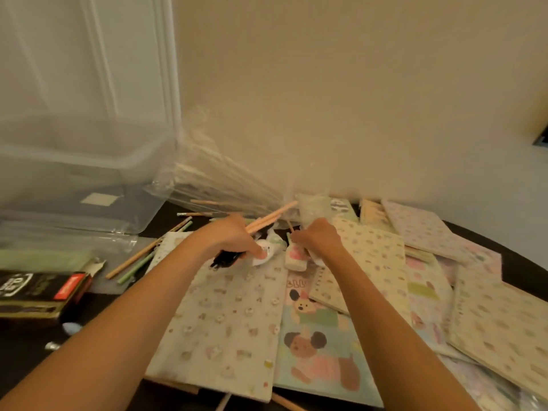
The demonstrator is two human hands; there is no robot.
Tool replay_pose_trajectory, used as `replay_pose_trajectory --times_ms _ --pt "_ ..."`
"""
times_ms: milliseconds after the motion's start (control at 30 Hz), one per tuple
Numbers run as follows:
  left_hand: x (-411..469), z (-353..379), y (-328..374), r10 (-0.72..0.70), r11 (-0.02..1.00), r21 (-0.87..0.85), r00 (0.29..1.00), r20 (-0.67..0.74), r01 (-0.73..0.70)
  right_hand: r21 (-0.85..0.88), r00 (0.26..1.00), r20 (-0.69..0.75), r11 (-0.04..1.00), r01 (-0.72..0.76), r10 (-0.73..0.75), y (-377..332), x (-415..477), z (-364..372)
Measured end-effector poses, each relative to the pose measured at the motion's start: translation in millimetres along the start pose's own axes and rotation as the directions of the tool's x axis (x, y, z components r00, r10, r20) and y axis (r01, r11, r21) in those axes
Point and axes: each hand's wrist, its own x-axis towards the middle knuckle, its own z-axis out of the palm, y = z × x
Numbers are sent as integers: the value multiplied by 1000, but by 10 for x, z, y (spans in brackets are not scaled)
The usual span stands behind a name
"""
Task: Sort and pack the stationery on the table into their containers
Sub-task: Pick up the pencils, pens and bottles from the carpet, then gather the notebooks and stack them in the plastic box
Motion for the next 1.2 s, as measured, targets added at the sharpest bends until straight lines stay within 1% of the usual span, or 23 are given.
replay_pose_trajectory --times_ms 67,133,167,267,333,400,533,600,667,700,767,867,933,1033,1100,1200 --pt "38 39 -76 34 998 49 998 57 -36 -51 1000 0 998 21 -21 24 -46 -5" --pt "65 65 -123 91 995 47 994 62 -94 -34 999 11 999 38 -38 76 -96 -4" --pt "74 68 -126 129 988 83 991 40 -132 -4 999 10 999 42 -42 104 -120 -5" --pt "78 90 -98 277 917 318 958 -72 -242 140 999 -43 990 15 -9 190 -146 -21" --pt "83 121 -116 335 880 392 935 -118 -266 228 995 -98 974 16 7 228 -155 -30" --pt "75 143 -185 358 852 458 920 -158 -253 297 990 -140 954 37 5 243 -184 -26" --pt "89 103 -354 386 767 609 904 -185 -203 378 991 -136 923 68 -17 197 -269 18" --pt "110 80 -435 387 704 692 903 -186 -159 415 989 -142 905 89 -32 154 -312 55" --pt "148 88 -495 369 668 737 906 -206 -104 442 989 -144 892 97 -36 114 -350 100" --pt "175 104 -519 354 669 738 910 -217 -84 457 989 -144 884 99 -36 109 -363 121" --pt "238 124 -561 331 703 708 913 -238 -70 490 989 -148 866 98 -27 86 -374 162" --pt "327 146 -583 329 784 610 911 -247 -118 521 990 -137 850 82 -11 56 -374 174" --pt "382 123 -575 334 820 546 918 -213 -172 524 991 -134 848 76 -6 33 -372 175" --pt "427 39 -558 323 865 438 940 -109 -246 495 990 -143 865 84 -14 20 -378 183" --pt "393 -6 -532 295 895 364 954 -45 -259 468 988 -155 878 96 -25 23 -383 194" --pt "334 -17 -554 271 914 327 961 -48 -241 421 986 -164 900 108 -41 27 -396 217"
